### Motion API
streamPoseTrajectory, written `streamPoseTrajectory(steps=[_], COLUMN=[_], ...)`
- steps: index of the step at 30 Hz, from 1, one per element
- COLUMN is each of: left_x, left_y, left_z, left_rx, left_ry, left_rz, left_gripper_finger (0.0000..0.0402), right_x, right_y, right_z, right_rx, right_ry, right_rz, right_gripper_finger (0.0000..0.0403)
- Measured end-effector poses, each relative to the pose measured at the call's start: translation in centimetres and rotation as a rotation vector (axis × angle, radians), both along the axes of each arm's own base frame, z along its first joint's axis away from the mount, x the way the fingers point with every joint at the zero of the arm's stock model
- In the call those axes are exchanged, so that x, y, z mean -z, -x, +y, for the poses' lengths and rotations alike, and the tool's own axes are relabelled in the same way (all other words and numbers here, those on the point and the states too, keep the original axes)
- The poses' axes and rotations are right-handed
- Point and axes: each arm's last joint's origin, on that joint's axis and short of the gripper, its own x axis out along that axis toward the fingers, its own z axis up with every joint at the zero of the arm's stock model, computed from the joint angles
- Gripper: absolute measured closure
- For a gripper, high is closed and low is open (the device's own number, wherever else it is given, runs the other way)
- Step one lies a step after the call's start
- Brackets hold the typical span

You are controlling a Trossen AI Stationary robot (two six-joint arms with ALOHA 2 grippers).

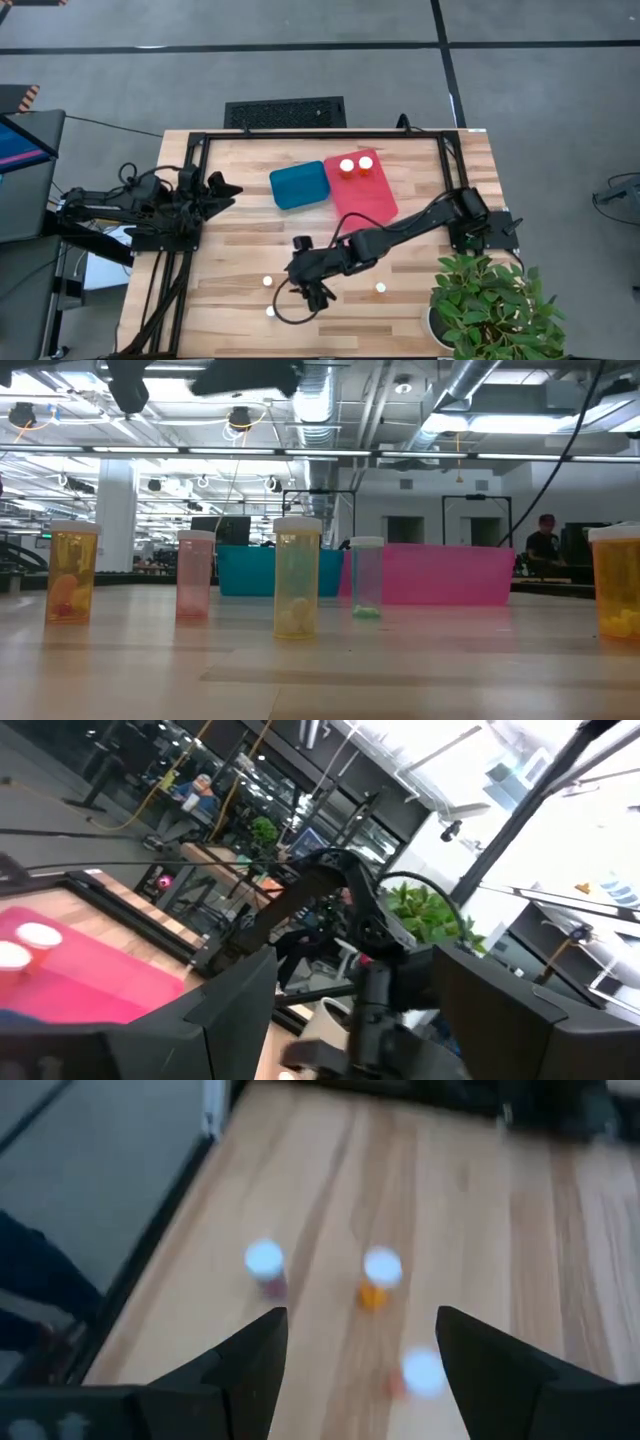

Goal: Pick and place medicine bottles into bin by pill shape (circle, oval)
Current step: Put the left orange pill bottle into the red bin

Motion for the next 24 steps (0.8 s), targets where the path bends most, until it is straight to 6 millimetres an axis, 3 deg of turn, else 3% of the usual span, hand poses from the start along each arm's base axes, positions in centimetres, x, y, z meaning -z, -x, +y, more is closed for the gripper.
streamPoseTrajectory(steps=[10, 15, 17, 24], left_x=[0.0, 0.0, 0.0, 0.1], left_y=[0.0, 0.0, 0.0, -0.1], left_z=[0.2, 0.2, 0.2, 0.2], left_rx=[-0.053, -0.053, -0.053, -0.053], left_ry=[0.014, 0.014, 0.014, 0.014], left_rz=[0.003, 0.005, 0.005, 0.008], left_gripper_finger=[0.0142, 0.0142, 0.0142, 0.0142], right_x=[1.7, 2.7, 3.4, 5.8], right_y=[-2.6, -3.7, -3.7, -7.3], right_z=[-1.8, -1.3, -1.3, -0.5], right_rx=[-0.003, -0.005, -0.005, -0.004], right_ry=[0.033, 0.007, 0.013, 0.01], right_rz=[-0.119, -0.174, -0.119, -0.107], right_gripper_finger=[0.0138, 0.0138, 0.0138, 0.0138])
